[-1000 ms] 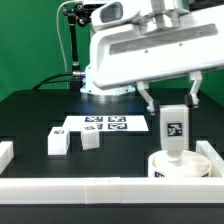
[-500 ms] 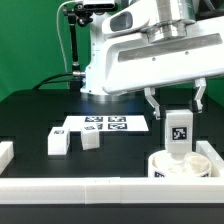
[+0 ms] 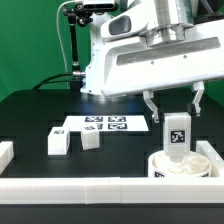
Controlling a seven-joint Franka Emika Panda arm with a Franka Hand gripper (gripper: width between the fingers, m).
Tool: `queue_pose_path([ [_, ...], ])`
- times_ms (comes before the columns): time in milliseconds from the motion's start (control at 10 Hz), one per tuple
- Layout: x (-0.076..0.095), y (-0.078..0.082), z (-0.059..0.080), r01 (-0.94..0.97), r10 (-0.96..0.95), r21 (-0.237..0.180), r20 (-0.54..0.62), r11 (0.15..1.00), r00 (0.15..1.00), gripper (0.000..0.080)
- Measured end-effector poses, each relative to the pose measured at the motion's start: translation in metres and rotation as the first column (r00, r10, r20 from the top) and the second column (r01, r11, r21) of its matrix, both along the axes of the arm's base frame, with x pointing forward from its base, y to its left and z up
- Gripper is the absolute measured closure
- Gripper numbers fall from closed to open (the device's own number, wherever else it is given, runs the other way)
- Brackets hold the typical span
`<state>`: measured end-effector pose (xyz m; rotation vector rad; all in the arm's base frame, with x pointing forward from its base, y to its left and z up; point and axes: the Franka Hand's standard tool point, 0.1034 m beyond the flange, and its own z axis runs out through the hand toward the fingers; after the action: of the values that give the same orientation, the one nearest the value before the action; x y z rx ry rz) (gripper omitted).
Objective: Assemble stool
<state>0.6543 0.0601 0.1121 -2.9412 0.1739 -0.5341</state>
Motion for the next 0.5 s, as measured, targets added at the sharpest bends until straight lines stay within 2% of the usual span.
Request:
queue_pose_path([
  [500, -0.0036, -0.0015, -0.0089, 0.001, -0.001, -0.001, -0.014, 1.0, 1.0, 0.0459],
])
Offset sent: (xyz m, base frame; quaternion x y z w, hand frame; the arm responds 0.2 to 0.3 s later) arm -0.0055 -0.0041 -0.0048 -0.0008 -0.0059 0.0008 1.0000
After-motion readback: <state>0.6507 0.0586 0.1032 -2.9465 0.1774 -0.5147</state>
